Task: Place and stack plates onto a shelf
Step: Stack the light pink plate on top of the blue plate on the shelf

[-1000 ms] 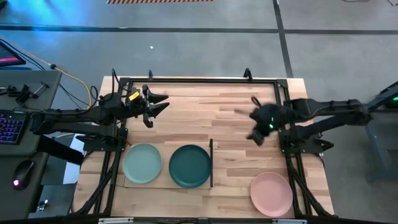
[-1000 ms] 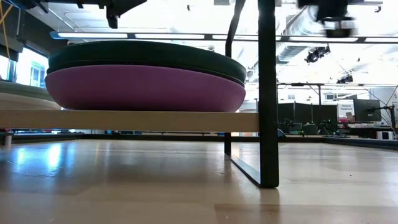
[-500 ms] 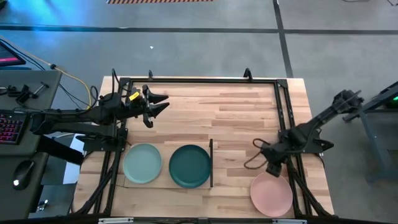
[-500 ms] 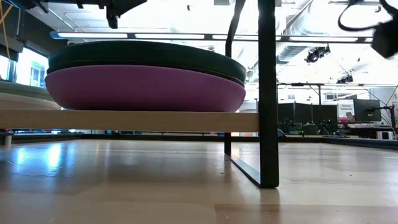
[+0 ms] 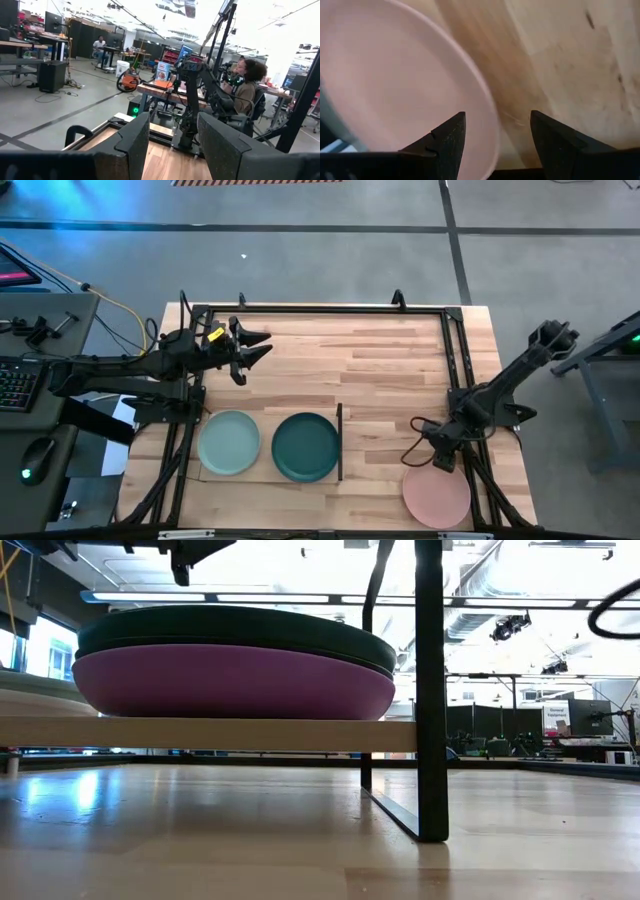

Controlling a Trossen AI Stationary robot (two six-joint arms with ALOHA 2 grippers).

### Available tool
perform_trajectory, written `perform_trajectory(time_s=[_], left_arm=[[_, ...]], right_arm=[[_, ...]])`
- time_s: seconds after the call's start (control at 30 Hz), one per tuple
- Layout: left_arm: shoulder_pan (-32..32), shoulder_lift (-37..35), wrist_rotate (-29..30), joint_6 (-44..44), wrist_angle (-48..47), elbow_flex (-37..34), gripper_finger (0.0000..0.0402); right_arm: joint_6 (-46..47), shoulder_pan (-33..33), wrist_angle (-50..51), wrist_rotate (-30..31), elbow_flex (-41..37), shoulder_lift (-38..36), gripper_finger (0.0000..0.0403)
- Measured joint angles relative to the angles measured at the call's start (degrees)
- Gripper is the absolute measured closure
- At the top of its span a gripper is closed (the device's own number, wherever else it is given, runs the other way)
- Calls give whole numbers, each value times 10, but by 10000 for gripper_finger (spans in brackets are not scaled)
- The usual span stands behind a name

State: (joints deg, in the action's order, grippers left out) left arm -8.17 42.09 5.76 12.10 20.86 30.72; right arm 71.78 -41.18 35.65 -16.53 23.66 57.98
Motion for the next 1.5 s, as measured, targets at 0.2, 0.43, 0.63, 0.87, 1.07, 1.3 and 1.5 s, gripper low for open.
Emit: perform_trajectory(time_s=[0.2, 0.43, 0.63, 0.87, 1.07, 1.3, 1.5], left_arm=[[0, 0, 7, 0, 0, 0, 245], [0, 0, 8, 0, 0, 0, 245], [0, 0, 8, -1, 0, 0, 245], [0, 0, 8, -2, 0, 0, 245], [0, -5, 8, -2, 0, 0, 245], [0, -36, 9, -2, -1, 0, 245], [-1, -68, 14, -3, -1, 0, 245]], right_arm=[[2, -11, -15, 2, -7, 45, 198], [4, -17, -55, -6, 2, 100, 225], [23, -17, -41, -6, 5, 108, 345], [39, -17, -52, -12, 4, 107, 390], [44, -16, -64, -22, 2, 54, 402], [77, -10, -82, -42, 2, -88, 403], [132, 47, -104, -33, 20, -218, 403]])
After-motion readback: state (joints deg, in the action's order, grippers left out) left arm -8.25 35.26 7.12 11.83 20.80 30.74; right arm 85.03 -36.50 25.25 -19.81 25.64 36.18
